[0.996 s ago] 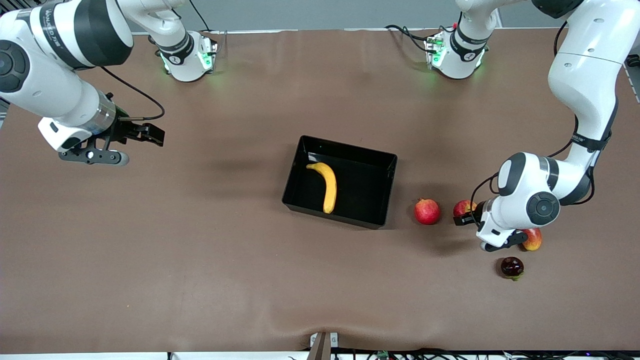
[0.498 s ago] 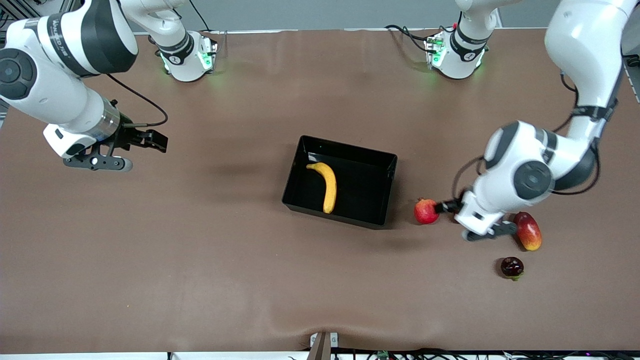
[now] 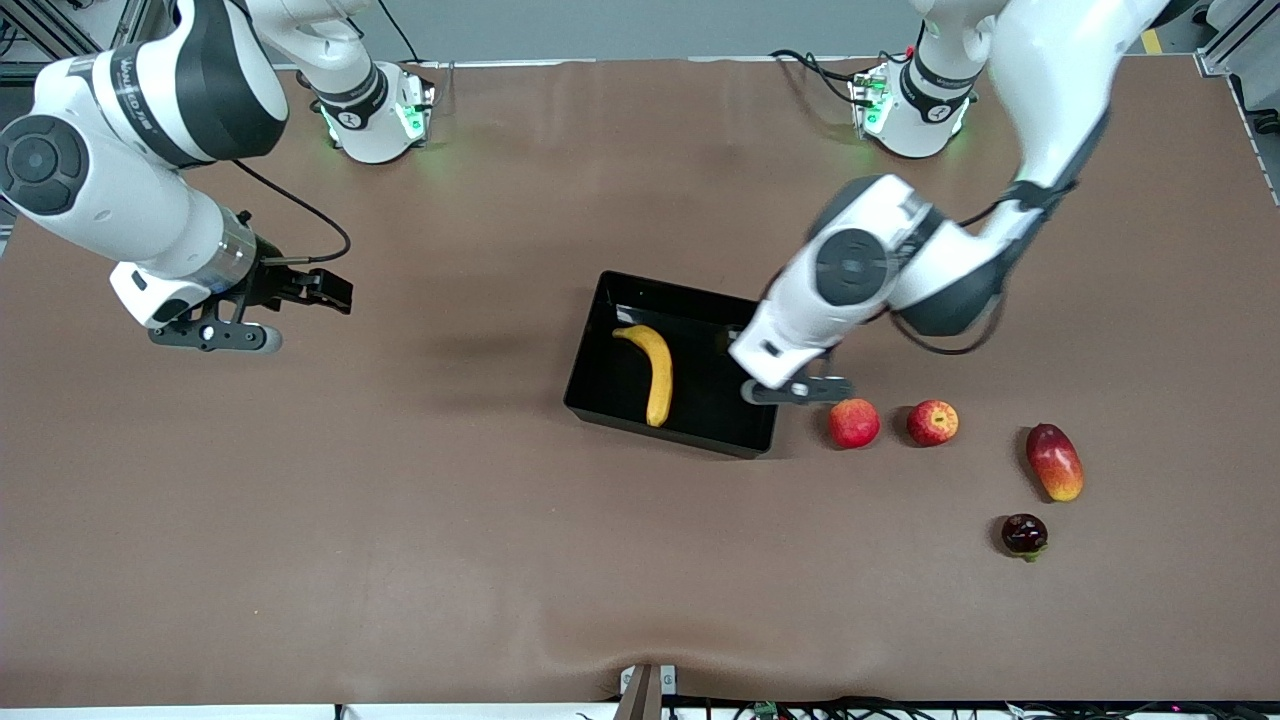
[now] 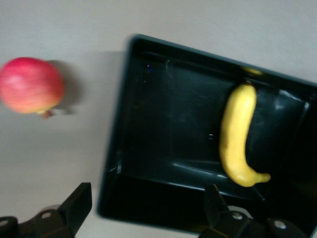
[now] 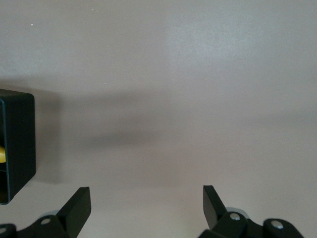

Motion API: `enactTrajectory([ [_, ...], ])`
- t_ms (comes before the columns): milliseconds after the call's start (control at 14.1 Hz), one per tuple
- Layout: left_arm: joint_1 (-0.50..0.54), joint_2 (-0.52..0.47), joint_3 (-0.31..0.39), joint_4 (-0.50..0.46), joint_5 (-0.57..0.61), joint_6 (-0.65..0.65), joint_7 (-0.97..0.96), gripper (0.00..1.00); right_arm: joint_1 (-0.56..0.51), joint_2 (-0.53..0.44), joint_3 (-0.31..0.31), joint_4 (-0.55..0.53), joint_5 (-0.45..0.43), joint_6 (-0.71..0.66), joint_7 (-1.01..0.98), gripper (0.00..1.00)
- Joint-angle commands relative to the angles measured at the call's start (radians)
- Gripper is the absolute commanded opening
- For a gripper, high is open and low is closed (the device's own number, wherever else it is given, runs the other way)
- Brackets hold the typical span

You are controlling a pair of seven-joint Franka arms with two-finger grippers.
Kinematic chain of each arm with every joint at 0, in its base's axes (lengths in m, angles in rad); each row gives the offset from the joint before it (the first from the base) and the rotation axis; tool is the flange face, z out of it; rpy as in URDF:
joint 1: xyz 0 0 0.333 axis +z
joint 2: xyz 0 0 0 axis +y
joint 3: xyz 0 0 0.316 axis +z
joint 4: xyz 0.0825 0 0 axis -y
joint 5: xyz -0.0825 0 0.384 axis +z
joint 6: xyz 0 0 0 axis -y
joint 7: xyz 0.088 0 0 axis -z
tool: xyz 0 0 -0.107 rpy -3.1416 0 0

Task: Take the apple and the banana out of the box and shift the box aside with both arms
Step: 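Grasp the yellow banana in the box with the left gripper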

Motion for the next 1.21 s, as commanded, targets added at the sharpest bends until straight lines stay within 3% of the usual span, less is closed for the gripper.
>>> enactTrajectory([
  [0,-0.081,0.115,0.001,0.074,0.115,0.043,0.007,1.0,0.01,0.011,-0.007,0.007,0.015,0.004,0.015,1.0],
  [284,-0.207,0.176,0.067,0.082,0.152,0.149,0.007,1.0,0.02,0.043,-0.007,0.006,0.035,0.044,0.013,1.0],
  [569,-0.417,0.212,0.251,0.146,0.136,0.189,-0.015,1.0,0.025,0.095,-0.007,0.003,0.035,0.103,0.013,1.0],
  [853,-0.442,0.275,0.263,0.147,0.149,0.229,-0.138,1.0,0.045,0.153,-0.007,0.003,0.035,0.149,0.013,1.0],
  [1138,-0.445,0.278,0.263,0.139,0.149,0.229,-0.214,1.0,0.045,0.201,-0.007,0.003,0.07,0.189,0.013,1.0],
])
